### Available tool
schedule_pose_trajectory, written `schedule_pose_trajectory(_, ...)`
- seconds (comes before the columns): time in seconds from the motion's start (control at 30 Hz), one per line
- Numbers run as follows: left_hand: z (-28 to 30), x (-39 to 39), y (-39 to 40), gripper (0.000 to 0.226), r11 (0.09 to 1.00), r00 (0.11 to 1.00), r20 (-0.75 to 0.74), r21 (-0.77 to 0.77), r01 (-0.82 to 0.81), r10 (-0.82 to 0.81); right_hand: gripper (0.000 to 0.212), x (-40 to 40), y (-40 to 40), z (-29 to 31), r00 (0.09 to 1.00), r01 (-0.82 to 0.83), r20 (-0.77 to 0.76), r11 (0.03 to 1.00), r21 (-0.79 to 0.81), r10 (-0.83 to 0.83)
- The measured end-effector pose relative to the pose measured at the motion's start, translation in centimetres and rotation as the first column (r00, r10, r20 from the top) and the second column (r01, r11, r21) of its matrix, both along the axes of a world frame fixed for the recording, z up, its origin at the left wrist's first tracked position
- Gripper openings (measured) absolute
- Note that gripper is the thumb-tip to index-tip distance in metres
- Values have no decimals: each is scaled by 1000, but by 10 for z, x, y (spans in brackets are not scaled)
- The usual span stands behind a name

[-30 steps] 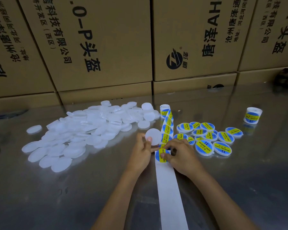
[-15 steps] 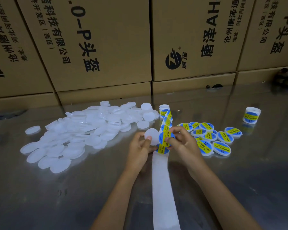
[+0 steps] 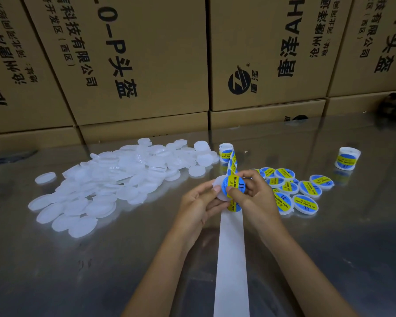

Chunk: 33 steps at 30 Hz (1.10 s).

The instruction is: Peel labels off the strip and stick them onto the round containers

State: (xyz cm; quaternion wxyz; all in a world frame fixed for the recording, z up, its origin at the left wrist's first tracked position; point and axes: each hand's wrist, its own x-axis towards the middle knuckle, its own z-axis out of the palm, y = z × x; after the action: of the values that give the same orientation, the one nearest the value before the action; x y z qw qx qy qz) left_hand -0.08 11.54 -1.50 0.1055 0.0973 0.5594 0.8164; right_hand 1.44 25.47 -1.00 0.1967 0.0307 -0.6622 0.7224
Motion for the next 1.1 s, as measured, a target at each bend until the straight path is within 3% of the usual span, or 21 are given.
schedule_pose_trajectory(0.47, 1, 3, 6, 28, 1000, 999, -31, -7, 16, -16, 33, -6, 1, -11, 995, 79, -78, 982, 172, -67)
schedule_pose_trajectory(0.8, 3, 4, 9, 25, 1000, 1000, -22, -7, -18, 18, 32, -8, 3, -19, 965, 262, -123, 838, 479, -231)
schedule_pose_trajectory(0.97, 6, 4, 9, 25, 990, 998, 56, 139, -5, -3, 51, -11, 11, -22, 941, 326, -116, 752, 573, -319)
schedule_pose_trajectory(1.1, 11, 5, 14, 27, 957, 988, 151, 291, -11, -34, 40, -11, 9, -23, 949, 291, -83, 740, 606, -305)
